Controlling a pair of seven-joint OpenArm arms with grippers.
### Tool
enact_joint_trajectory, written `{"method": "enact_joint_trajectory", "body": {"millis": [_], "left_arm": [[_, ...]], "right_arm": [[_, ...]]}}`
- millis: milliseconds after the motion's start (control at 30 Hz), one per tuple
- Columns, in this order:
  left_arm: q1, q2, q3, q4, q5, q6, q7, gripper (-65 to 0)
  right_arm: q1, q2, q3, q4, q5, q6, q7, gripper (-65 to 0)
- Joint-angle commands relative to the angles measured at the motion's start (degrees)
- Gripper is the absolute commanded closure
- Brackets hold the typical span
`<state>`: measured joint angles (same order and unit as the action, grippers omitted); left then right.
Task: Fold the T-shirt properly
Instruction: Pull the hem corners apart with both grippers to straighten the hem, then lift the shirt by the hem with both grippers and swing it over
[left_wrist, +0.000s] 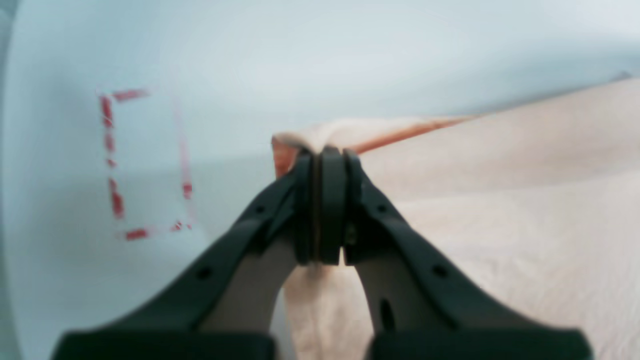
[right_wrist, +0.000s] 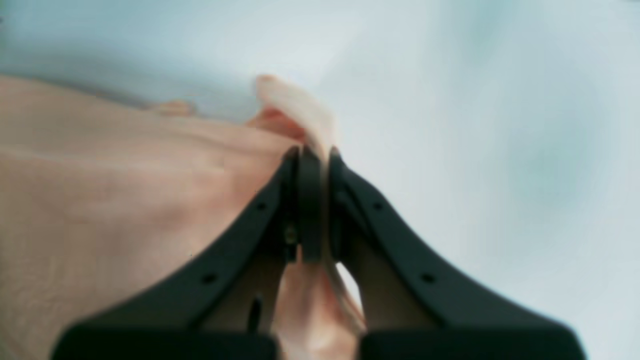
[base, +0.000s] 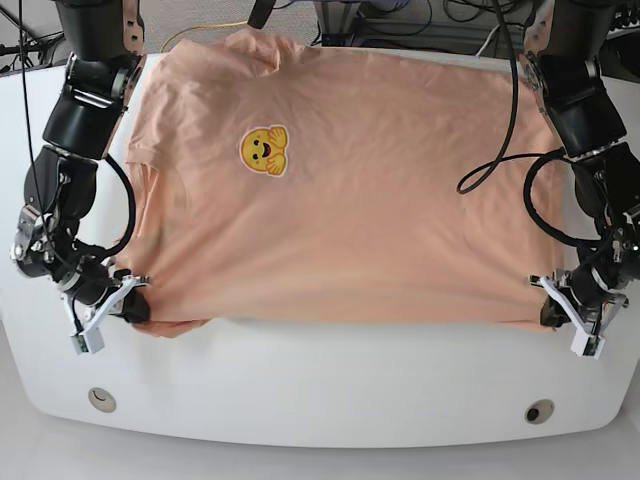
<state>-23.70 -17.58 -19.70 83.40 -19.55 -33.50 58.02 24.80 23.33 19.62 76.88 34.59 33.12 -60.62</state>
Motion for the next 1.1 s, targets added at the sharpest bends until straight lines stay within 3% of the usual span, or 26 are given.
{"method": "enact_joint_trajectory", "body": {"millis": [0,333,567,667,833,1067], "left_arm": [[-3.3,-0.8,-0.1,3.5,-1.0,-0.1,-0.3,0.0],[-12.1,-1.1,0.0,10.6,-0.9,-0.1,4.3,0.0],[-22.6,-1.4,-0.1,12.9,-0.8,-0.2,7.5,0.0],[-27.2,-3.0,0.0,15.5,-0.8,-0.2,8.8,0.0],[-38.6,-4.1,0.2,12.2,-0.8,-0.2,9.9,0.0],[-45.2,-4.0,0.2,8.3,-0.9,-0.3,10.0,0.0]], "right_arm": [[3.6,2.3,0.3,1.1,0.7,0.1,1.5,0.0],[15.8,7.0,-0.9,0.4,0.7,0.9,-2.2,0.0],[30.4,11.1,-8.5,-5.4,0.8,1.9,-3.1,0.0],[37.6,12.1,-10.2,-5.8,0.8,2.0,-5.2,0.0],[49.7,13.9,-17.3,-8.3,0.8,2.0,-5.9,0.0],[50.0,16.0,-19.4,-8.8,7.0,2.1,-6.2,0.0]]}}
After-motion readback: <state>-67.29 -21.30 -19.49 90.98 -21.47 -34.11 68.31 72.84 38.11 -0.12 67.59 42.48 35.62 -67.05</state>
